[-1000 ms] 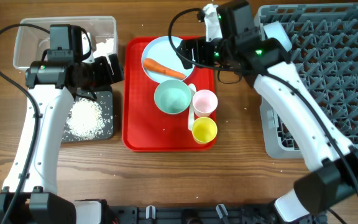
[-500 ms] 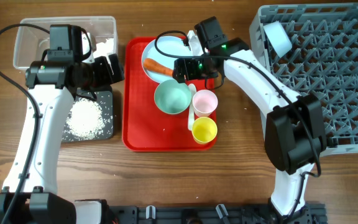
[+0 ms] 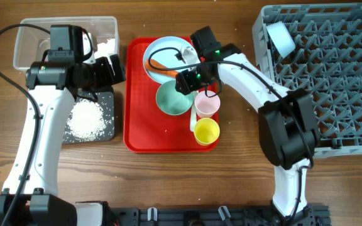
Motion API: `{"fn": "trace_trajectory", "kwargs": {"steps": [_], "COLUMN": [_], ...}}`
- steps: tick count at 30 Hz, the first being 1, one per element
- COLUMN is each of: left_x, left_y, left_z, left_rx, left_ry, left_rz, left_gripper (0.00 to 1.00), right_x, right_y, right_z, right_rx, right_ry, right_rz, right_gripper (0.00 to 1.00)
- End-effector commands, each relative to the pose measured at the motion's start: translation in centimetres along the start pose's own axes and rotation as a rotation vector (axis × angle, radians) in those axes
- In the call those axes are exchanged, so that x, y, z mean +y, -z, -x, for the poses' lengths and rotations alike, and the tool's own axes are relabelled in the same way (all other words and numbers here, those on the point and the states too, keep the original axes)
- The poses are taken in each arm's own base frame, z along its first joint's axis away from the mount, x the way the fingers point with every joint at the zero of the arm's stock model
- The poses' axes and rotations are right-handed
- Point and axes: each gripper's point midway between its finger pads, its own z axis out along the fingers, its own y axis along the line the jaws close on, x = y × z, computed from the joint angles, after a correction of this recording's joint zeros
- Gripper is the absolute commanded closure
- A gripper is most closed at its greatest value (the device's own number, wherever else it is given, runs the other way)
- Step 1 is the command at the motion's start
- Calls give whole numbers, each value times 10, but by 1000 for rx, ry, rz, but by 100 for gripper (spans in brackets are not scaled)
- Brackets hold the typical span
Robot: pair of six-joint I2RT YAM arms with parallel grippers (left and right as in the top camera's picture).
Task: Sort waste into correct bins and load items into the dishwasher rack
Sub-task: 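Grasp the green bowl with the right gripper and lift it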
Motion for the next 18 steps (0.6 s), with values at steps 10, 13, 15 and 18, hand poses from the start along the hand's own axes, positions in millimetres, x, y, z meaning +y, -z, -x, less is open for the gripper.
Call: {"fn": "trace_trajectory", "kwargs": {"steps": [10,13,15,18], "left_x": [3,3,3,3], "left_y": [0,0,0,0], "left_z": [3,3,3,3], "left_rx": [-6,-6,-7,-6], "left_ry": [7,7,7,7], "left_rz": [7,7,7,7], "left_gripper": [0,0,0,0], "right_x": [4,4,4,6], "right_y": [-8,-8,-8,-3], "right_z": [-6,-6,-7,0], "right_rx": [19,22,27,6], "right_ry": [15,5,-76,-119], "right_rz": [30,30,29,29], "right_gripper": [96,96,96,96]}}
